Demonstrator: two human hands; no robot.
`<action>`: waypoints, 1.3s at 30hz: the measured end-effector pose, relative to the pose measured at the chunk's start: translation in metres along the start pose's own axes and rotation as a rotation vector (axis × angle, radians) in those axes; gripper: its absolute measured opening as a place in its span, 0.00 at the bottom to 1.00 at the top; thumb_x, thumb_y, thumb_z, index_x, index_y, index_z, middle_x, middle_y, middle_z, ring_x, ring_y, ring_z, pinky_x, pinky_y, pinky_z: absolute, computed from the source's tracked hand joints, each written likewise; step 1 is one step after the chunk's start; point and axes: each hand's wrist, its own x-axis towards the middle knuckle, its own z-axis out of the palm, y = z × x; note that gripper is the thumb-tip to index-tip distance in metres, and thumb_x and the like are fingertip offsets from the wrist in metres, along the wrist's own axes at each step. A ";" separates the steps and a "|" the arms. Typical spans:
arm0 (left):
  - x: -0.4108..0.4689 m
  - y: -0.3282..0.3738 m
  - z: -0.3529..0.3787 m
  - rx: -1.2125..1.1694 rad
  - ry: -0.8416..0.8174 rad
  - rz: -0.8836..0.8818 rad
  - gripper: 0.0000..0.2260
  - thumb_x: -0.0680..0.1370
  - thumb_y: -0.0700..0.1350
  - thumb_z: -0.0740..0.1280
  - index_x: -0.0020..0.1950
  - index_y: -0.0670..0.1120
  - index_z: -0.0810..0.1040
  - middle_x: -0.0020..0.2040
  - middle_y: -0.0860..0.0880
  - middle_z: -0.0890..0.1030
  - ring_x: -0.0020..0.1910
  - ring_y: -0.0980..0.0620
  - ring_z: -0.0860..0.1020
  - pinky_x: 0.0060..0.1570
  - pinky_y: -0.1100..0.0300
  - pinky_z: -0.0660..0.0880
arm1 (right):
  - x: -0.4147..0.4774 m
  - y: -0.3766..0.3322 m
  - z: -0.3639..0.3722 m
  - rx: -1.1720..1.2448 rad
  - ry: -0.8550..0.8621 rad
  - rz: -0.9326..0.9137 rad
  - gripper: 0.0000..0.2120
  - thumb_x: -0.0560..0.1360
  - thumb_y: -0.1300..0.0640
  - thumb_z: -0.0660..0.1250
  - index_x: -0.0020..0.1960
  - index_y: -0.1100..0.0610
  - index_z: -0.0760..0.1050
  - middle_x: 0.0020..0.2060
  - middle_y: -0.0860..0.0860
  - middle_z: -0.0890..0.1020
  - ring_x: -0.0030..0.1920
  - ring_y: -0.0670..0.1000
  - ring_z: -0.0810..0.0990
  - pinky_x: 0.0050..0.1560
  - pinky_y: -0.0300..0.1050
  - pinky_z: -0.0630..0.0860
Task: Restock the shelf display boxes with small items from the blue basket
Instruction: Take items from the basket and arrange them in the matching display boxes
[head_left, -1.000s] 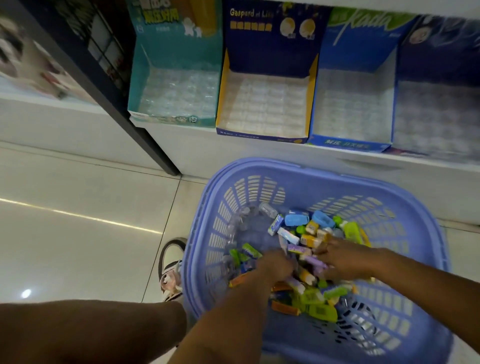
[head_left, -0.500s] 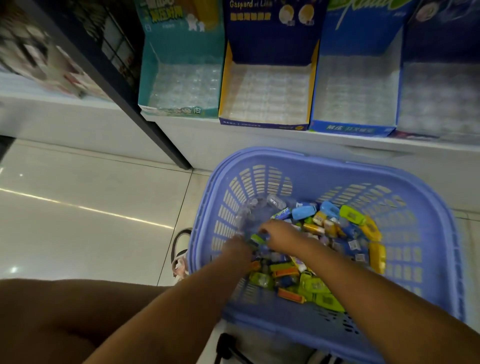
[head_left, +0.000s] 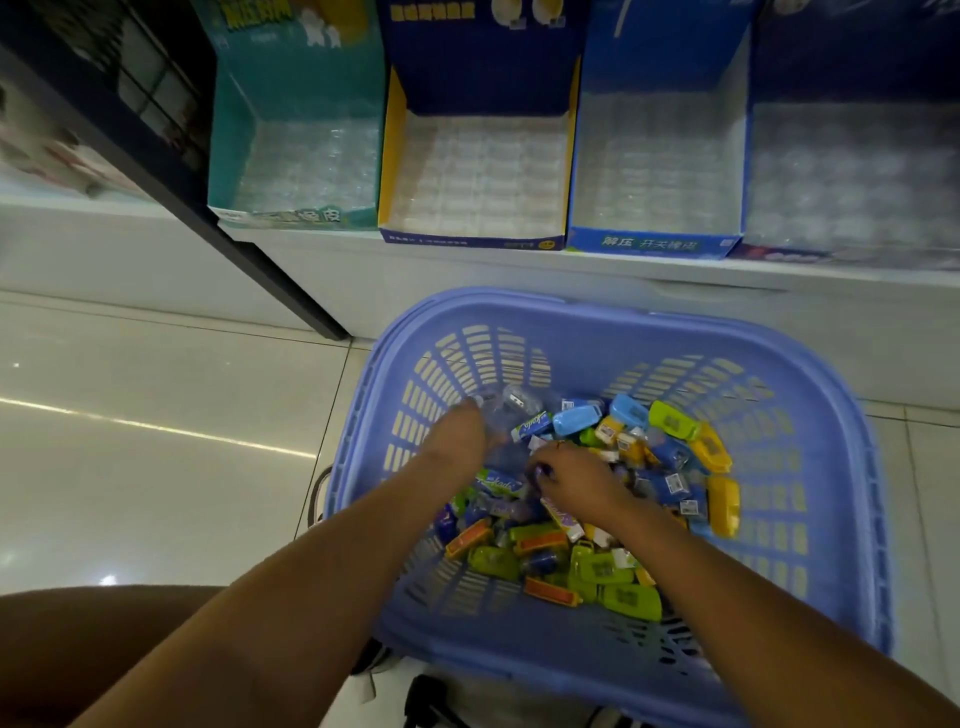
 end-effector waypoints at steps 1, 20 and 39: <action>0.002 0.005 0.000 -0.174 0.046 -0.010 0.18 0.80 0.43 0.61 0.68 0.36 0.65 0.60 0.33 0.76 0.57 0.38 0.77 0.52 0.49 0.74 | 0.002 0.002 -0.003 -0.015 0.055 0.000 0.11 0.76 0.60 0.61 0.54 0.57 0.79 0.54 0.56 0.79 0.56 0.56 0.76 0.52 0.47 0.72; -0.004 -0.019 0.057 -0.109 0.103 -0.269 0.16 0.79 0.44 0.63 0.63 0.37 0.71 0.60 0.40 0.76 0.59 0.41 0.76 0.58 0.50 0.75 | 0.062 0.036 -0.030 -0.423 -0.152 -0.065 0.32 0.72 0.29 0.55 0.68 0.48 0.63 0.61 0.54 0.75 0.60 0.58 0.74 0.54 0.51 0.73; 0.024 -0.026 0.064 -0.580 0.133 -0.166 0.23 0.69 0.46 0.76 0.57 0.37 0.73 0.52 0.42 0.80 0.53 0.42 0.79 0.47 0.52 0.77 | 0.088 0.023 -0.049 -0.344 -0.535 0.004 0.15 0.76 0.47 0.61 0.56 0.56 0.76 0.55 0.55 0.80 0.49 0.54 0.77 0.45 0.44 0.69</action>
